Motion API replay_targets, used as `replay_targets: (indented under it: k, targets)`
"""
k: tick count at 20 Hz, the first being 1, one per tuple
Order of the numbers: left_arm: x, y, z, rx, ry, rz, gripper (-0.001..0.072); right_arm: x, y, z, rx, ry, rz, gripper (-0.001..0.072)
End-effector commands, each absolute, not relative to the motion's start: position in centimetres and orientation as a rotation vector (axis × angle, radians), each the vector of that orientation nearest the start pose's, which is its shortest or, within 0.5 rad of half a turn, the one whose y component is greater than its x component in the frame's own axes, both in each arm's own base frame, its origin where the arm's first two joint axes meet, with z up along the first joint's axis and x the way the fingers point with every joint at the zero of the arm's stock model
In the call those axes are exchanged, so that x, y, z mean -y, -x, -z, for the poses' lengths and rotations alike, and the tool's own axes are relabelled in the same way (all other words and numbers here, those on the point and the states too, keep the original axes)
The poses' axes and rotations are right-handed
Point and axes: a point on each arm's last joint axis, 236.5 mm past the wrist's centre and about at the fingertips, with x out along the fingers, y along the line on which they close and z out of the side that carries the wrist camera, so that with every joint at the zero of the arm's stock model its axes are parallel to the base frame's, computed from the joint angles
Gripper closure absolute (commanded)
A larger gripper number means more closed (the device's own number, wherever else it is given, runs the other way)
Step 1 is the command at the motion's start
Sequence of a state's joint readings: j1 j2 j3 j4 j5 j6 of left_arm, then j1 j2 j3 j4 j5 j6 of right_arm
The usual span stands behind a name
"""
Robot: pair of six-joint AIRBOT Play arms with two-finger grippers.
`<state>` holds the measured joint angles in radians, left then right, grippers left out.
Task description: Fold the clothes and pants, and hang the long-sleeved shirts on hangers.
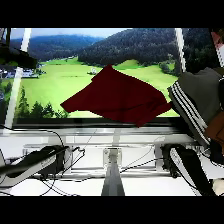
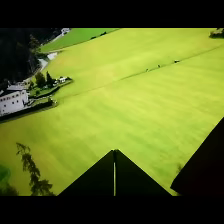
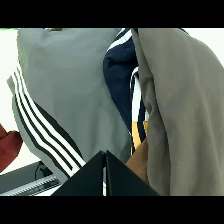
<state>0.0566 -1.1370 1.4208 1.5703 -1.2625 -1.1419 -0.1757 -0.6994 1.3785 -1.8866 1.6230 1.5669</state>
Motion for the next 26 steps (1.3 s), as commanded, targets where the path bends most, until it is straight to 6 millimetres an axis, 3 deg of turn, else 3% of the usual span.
replay_targets:
  k: [1, 16, 20, 22, 26]
  targets:
    - [-2.3, -39.7, -15.5, -0.972, -0.366, 0.157, 0.0696, 11.2, -21.5, -23.9, -0.95, 0.055, 0.458, 0.0701]
    - [-2.3, -39.7, -15.5, -0.972, -0.365, 0.157, 0.0696, 11.2, -21.6, -23.9, -0.946, 0.055, 0.457, 0.0701]
    - [-2.3, -39.7, -15.5, -0.971, -0.365, 0.157, 0.0696, 11.2, -25.2, -26.1, -0.789, 0.096, 0.416, 0.0701]
    - [-2.3, -39.7, -15.5, -0.972, -0.364, 0.158, 0.0696, 10.7, -25.7, -23.0, -0.905, 0.123, 0.365, 0.0702]
    - [0.4, -39.8, -15.7, -0.947, -0.268, 0.239, 0.0696, 7.1, -25.4, -9.4, -1.257, 0.082, 0.158, 0.0702]
